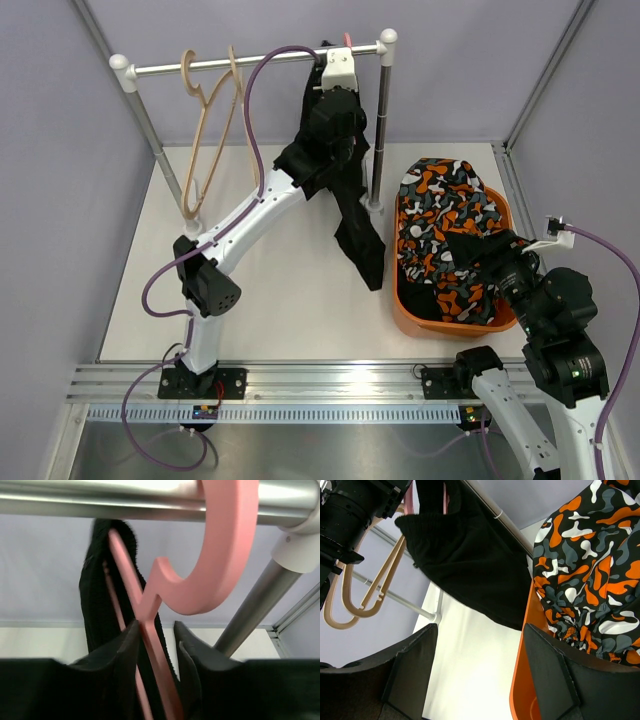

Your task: Remove the shorts from the hanger

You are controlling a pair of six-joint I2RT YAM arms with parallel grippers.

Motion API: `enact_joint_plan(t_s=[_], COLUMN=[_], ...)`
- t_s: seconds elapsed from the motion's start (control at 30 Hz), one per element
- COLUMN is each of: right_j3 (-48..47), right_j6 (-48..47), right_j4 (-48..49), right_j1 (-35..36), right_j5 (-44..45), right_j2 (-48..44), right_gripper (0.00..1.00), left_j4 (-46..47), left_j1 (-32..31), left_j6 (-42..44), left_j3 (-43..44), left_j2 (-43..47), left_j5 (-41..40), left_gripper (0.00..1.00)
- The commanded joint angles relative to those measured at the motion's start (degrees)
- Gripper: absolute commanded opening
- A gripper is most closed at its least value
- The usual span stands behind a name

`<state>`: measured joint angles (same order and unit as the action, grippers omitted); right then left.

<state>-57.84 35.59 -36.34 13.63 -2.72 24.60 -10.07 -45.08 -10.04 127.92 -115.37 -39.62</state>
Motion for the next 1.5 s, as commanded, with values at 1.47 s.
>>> enact_joint_plan(t_s=[1.47], right_j3=[-5.78], right_j6=[-5.88], right_j4=[9.80], right_j1=[28.35], right_j5=[7.44], right_j2=[23.73], right_gripper=[0.71], left_j4=[-25.97], left_j1=[-17.75], left_j6=[-1.03], left_j3=[-39.40], left_j2=[47.86], left_j5=[11.76], left_gripper=[0.00])
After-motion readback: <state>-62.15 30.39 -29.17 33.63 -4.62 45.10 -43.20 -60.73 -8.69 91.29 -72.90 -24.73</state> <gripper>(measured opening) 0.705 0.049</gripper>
